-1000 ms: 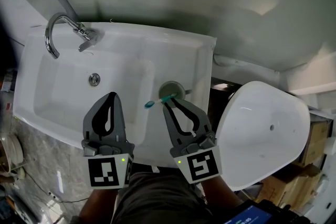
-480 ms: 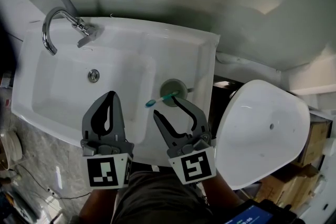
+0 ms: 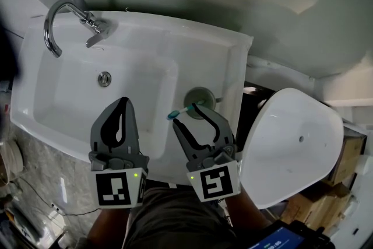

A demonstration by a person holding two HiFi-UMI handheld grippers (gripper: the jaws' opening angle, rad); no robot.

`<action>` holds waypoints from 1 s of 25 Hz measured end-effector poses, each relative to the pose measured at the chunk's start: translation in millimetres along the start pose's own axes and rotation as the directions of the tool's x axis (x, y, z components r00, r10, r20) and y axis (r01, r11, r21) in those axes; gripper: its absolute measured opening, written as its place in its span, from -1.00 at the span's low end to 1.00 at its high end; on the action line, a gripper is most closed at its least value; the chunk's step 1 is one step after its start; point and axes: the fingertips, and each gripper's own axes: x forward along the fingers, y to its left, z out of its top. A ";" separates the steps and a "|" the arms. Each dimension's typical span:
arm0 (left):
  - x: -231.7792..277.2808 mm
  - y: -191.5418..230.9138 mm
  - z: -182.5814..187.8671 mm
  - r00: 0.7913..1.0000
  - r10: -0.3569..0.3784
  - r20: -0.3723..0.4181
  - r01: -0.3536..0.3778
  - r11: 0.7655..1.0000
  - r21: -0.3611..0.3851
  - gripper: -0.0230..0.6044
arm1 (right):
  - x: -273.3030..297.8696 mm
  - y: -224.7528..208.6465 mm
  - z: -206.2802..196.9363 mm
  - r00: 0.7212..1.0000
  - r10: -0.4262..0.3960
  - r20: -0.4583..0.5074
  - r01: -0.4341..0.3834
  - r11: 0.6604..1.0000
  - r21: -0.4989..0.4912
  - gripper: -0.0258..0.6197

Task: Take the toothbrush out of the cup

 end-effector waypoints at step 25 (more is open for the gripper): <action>10.3 11.6 -5.1 1.000 -0.011 -0.012 0.011 1.000 -0.011 -0.88 | 16.9 2.1 -8.7 0.995 -0.014 -0.098 0.009 0.999 -0.054 -0.55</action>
